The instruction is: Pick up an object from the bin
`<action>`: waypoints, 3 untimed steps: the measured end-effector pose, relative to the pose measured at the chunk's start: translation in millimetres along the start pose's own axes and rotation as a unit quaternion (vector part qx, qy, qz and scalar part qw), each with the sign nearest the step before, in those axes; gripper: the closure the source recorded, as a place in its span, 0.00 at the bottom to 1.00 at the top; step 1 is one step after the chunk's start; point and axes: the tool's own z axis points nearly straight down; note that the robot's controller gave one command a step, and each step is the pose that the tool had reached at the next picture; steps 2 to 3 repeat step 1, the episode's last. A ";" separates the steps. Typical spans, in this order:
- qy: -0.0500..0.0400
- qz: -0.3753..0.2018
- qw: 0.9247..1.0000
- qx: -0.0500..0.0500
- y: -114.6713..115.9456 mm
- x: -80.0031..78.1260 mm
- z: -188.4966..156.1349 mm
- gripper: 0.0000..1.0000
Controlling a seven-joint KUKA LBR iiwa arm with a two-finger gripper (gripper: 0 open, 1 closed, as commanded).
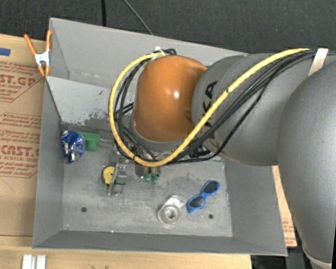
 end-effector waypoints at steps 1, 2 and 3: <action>-0.001 -0.231 0.973 0.001 -28.8 -18.8 -81.4 1.00; -0.001 -0.231 0.973 0.001 -28.8 -18.8 -81.4 1.00; -0.001 -0.231 0.973 0.001 -28.8 -18.8 -81.4 1.00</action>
Offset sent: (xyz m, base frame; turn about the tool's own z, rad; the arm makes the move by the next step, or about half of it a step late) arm 0.0167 -0.0287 0.0792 -0.4682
